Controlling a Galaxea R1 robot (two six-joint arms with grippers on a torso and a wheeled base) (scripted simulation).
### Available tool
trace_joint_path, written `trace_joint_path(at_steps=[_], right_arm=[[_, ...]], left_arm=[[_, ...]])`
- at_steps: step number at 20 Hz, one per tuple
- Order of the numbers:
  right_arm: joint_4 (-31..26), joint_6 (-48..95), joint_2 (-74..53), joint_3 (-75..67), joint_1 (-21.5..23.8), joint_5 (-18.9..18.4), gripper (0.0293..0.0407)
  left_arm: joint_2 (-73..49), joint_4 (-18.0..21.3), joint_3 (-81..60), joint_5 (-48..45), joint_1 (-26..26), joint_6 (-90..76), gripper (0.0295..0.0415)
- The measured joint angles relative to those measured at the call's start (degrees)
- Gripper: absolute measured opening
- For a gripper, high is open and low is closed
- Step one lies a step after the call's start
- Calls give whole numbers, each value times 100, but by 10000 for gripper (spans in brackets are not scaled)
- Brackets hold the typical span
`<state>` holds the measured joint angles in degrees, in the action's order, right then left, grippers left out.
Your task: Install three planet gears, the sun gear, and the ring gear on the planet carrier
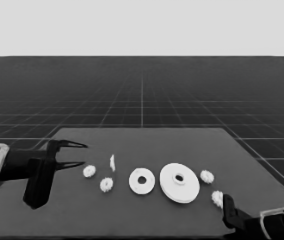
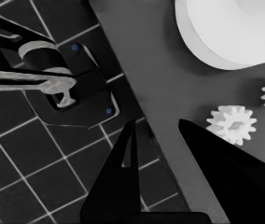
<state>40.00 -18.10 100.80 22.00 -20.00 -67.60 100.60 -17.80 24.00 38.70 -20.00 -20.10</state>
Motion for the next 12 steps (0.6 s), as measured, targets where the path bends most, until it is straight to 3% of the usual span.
trace_joint_path(at_steps=[1, 2, 3, 4, 5, 6, 7, 8, 10, 12], right_arm=[[-433, 19, 78, -303, -310, 133, 293], [-255, 11, 46, -169, -193, 77, 308], [-151, 7, 26, -90, -125, 45, 337], [-89, 4, 15, -45, -86, 25, 368], [-53, 2, 8, -19, -63, 14, 380], [-32, 1, 5, -4, -50, 8, 383], [-20, 1, 2, 5, -42, 4, 384], [-13, 0, 1, 9, -38, 2, 384], [-6, 0, 0, 14, -34, 0, 385], [-4, 0, 0, 15, -33, -1, 385]], left_arm=[[-16, 420, -408, 282, 405, 15, 295], [-10, 250, -245, 169, 256, 9, 297], [-8, 148, -144, 102, 165, 5, 314], [-6, 88, -85, 62, 112, 3, 347], [1305, -2692, -59, 2505, 1333, 2787, 376], [2905, -2844, 650, 5112, 1848, 5652, 397], [3741, -1558, 1797, 5630, 1910, 7856, 403], [4072, -618, 2779, 5409, 1930, 8833, 396], [4343, 273, 3927, 5034, 1982, 9386, 387], [4457, 596, 4410, 4906, 2009, 9473, 385]])
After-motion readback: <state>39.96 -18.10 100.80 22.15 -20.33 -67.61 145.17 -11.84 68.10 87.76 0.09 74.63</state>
